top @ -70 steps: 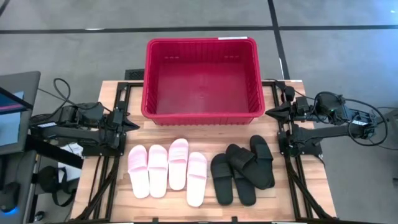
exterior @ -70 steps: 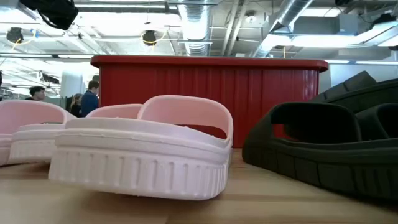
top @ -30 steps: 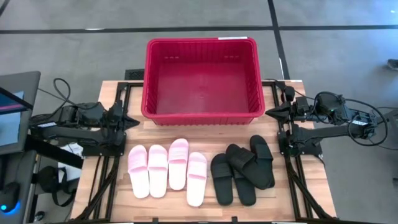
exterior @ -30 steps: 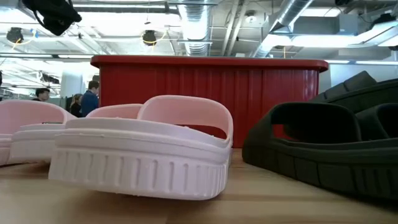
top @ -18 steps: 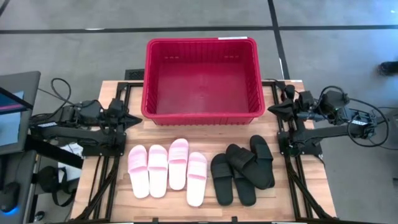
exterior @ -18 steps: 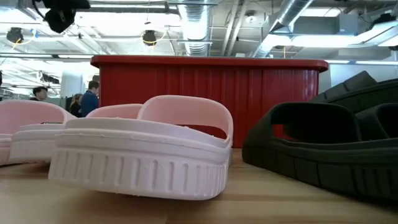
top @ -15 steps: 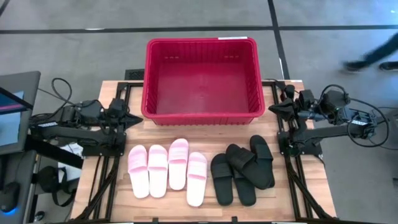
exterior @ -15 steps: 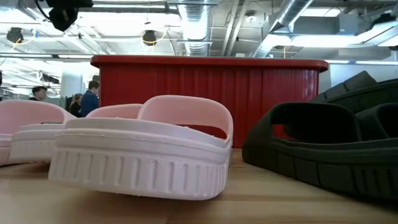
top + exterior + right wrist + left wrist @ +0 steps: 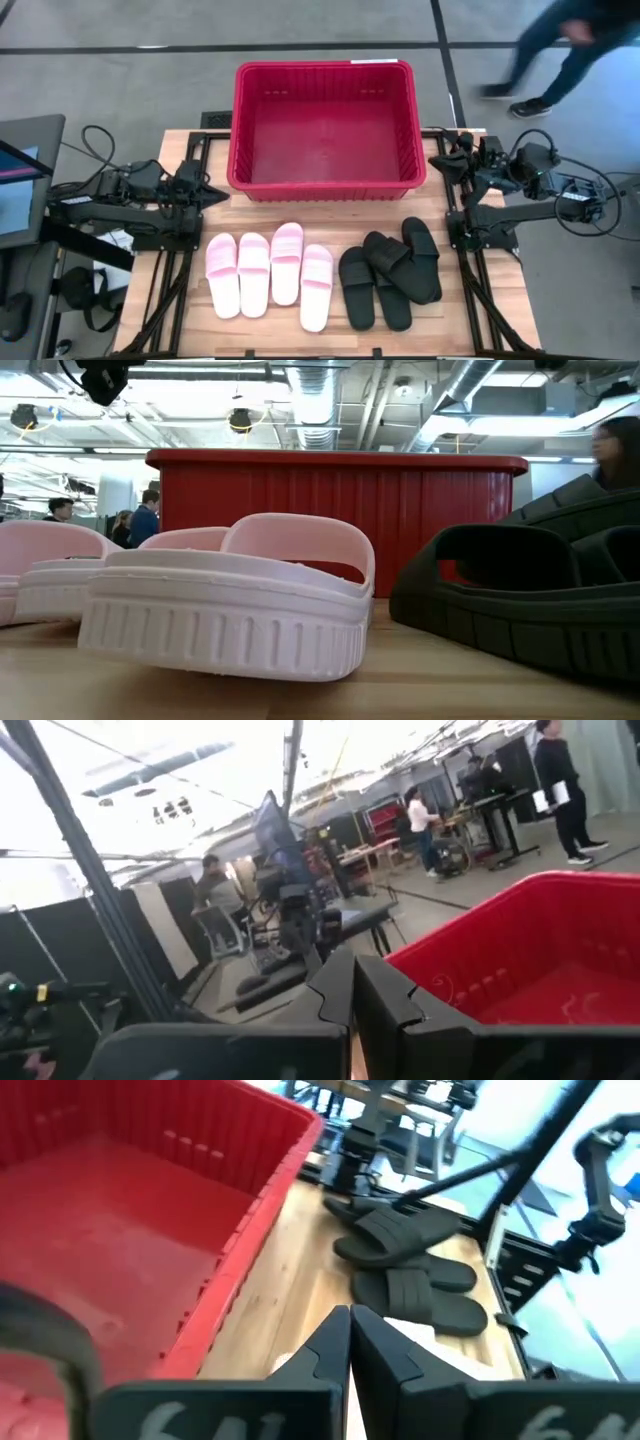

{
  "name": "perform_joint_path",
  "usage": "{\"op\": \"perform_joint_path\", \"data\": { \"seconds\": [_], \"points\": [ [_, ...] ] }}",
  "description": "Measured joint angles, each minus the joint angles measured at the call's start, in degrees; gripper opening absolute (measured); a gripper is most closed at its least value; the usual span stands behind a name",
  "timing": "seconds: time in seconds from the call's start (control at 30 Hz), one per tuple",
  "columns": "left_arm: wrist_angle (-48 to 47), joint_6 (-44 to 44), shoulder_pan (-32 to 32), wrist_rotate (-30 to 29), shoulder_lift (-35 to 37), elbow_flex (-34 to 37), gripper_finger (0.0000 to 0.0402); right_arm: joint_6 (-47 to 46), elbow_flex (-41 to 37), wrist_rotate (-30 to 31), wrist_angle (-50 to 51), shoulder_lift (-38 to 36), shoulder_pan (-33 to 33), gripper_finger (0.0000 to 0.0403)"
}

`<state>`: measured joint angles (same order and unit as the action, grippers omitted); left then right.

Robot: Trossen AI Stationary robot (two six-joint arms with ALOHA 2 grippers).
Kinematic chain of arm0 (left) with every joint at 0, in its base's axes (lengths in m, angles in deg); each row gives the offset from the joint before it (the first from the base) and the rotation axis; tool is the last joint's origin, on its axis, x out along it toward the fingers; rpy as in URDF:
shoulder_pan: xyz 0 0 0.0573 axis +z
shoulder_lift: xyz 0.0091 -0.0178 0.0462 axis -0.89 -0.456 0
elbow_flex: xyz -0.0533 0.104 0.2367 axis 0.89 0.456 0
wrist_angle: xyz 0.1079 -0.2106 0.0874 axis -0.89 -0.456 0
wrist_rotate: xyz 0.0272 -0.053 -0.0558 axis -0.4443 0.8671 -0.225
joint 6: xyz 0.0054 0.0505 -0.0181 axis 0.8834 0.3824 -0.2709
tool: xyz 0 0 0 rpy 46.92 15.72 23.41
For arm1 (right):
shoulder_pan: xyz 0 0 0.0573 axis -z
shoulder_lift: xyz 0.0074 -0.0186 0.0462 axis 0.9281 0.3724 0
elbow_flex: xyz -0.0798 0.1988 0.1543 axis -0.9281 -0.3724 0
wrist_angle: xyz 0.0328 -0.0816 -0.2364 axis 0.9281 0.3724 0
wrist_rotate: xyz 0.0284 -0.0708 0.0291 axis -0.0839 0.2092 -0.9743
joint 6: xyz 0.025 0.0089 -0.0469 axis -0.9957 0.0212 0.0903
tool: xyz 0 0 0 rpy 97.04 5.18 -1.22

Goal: Pick and place slides into bin
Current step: Put the black slide into the red container

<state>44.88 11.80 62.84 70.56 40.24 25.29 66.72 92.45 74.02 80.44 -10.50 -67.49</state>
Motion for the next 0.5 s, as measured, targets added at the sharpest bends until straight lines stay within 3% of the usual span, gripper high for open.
{"op": "perform_joint_path", "data": {
  "seconds": [0.17,0.3,0.5],
  "points": [
    [-0.72,5.57,0.02,-0.96,0.0,0.0,0.0,-0.67,0.0,-1.13,-6.79,5.77,-0.61,0.0],
    [2.86,-1.44,0.02,0.72,-0.23,0.02,0.0,0.04,0.67,-5.59,-10.49,12.9,-0.5,0.0],
    [6.44,-2.52,-0.02,12.76,-1.64,0.0,0.0,3.04,5.28,-7.8,-8.5,19.79,-1.72,0.0002]
  ]
}}
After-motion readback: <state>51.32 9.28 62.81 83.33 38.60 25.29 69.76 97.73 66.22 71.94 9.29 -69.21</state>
